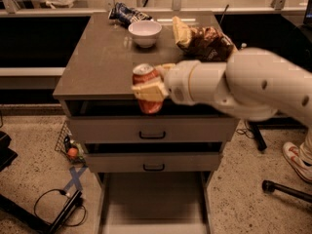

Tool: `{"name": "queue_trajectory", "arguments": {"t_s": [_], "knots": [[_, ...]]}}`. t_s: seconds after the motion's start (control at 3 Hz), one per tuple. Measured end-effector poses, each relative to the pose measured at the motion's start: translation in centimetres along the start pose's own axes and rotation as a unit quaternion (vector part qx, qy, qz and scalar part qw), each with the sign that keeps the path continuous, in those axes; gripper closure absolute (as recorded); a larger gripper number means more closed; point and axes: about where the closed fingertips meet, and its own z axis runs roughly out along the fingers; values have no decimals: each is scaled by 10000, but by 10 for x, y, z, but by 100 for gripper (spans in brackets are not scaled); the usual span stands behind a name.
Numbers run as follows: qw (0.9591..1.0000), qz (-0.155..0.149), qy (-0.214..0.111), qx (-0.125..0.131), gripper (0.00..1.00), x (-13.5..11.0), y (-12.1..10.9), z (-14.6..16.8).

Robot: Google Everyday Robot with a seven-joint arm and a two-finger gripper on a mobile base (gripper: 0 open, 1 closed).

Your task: Place coke can into bottom drawer

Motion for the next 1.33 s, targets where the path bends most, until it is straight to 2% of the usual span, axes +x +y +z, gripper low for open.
{"name": "queue_trajectory", "arguments": {"t_s": [0.33,0.67,1.0,1.33], "knots": [[9990,349,-244,128,100,75,22,-1],[9991,335,-246,128,100,73,23,-1],[9991,218,-350,110,100,93,23,9],[9973,-224,-684,134,100,124,25,14]]}}
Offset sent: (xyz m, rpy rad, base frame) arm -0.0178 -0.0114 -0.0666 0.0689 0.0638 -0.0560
